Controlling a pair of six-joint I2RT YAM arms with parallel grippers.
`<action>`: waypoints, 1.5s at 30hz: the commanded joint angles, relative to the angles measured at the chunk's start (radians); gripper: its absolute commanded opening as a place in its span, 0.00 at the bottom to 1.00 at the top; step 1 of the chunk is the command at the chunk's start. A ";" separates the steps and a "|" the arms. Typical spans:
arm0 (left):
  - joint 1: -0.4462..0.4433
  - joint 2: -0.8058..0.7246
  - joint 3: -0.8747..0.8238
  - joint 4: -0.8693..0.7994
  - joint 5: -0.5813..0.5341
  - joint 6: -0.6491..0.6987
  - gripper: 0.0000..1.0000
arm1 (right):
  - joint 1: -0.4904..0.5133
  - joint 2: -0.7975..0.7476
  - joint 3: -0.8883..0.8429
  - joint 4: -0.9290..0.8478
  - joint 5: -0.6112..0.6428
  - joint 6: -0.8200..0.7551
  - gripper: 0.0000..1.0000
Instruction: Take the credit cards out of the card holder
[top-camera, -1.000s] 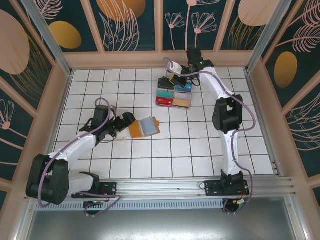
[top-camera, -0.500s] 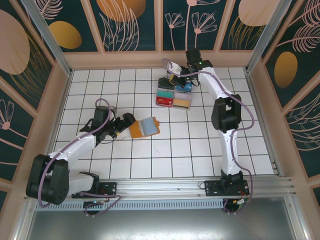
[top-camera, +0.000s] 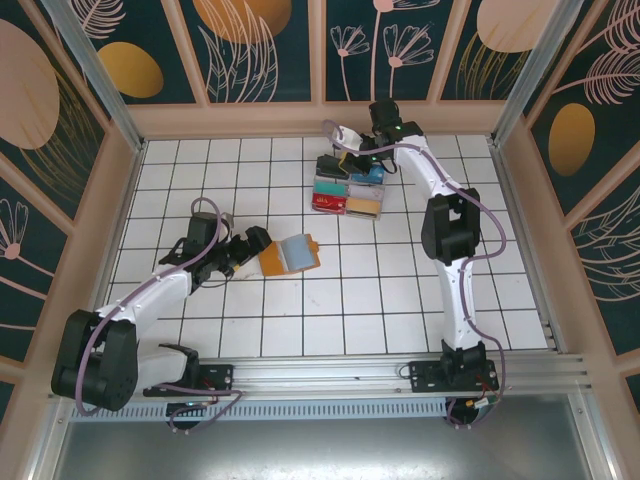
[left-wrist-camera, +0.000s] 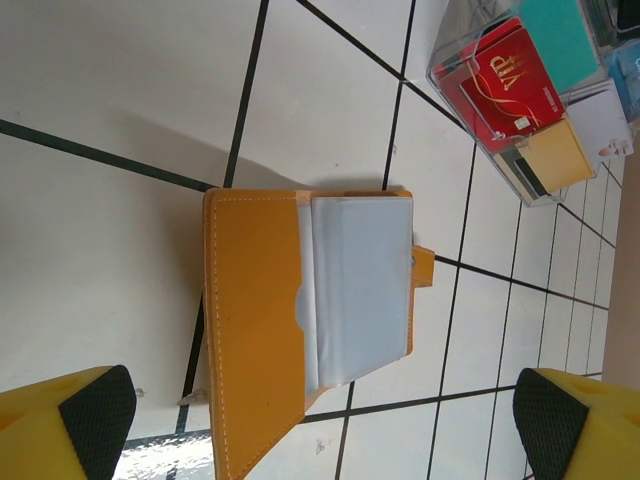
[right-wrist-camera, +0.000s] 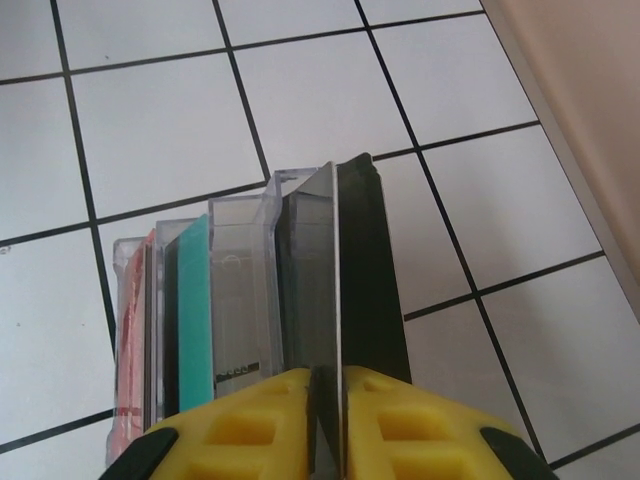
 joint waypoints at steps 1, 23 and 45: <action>0.006 -0.026 -0.010 0.013 0.000 -0.003 0.99 | 0.010 0.011 0.031 0.033 0.032 0.009 0.19; 0.006 -0.107 0.080 -0.148 -0.262 0.031 0.99 | -0.010 -0.349 -0.250 0.364 0.066 0.476 0.44; 0.007 -0.190 0.130 0.082 -1.067 0.379 0.99 | -0.283 -1.307 -1.428 0.905 0.705 1.137 0.99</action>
